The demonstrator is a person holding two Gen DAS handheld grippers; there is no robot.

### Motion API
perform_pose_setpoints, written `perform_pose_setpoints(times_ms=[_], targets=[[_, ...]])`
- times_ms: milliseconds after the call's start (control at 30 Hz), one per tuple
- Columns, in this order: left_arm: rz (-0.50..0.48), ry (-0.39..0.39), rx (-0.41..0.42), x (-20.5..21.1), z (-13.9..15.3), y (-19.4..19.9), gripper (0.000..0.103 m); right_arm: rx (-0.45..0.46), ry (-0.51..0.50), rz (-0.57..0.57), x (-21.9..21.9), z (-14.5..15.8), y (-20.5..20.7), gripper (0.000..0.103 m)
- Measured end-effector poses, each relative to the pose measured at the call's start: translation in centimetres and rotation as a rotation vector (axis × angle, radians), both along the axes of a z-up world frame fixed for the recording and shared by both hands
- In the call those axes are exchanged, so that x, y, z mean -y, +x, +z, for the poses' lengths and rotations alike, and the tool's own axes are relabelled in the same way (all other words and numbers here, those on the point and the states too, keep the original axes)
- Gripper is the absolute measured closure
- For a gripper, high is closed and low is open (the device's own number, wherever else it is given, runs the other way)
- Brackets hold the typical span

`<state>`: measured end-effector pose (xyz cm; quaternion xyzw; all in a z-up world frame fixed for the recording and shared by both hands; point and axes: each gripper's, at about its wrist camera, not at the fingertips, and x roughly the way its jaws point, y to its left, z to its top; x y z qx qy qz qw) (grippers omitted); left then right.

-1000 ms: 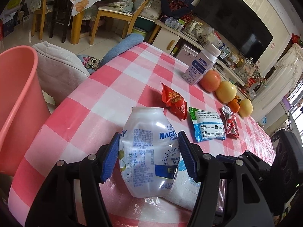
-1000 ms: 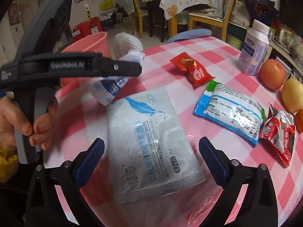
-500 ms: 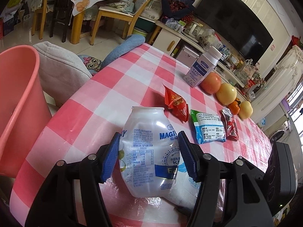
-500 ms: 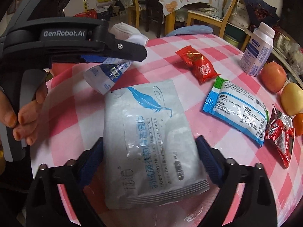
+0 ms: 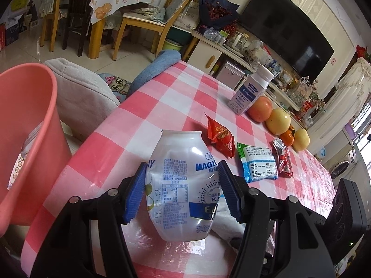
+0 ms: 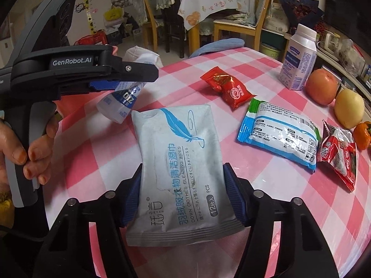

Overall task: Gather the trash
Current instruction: 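Hold the yogurt pouch in the left tool while the right tool grasps the wet-wipes pack, then carry the pouch and wipes pack over the pink bucket and open the left tool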

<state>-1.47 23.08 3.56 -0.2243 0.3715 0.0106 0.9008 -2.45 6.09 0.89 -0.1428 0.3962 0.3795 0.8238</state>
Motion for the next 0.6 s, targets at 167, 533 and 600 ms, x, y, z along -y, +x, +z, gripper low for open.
perform_pose_setpoints(times_ms=[167, 533, 600], targets=[[0.004, 0.008, 0.015, -0.6, 0.4, -0.2, 0.041, 0.014, 0.009, -0.040, 0.0, 0.1, -0.1, 0.042], [0.047, 0.032, 0.064, -2.5, 1.7, -1.2, 0.041, 0.035, 0.084, -0.127, 0.4, 1.6, -0.8, 0.042], [0.060, 0.032, 0.073, -3.1, 2.0, -1.4, 0.041, 0.025, 0.107, -0.144, 0.4, 1.9, -0.8, 0.042]])
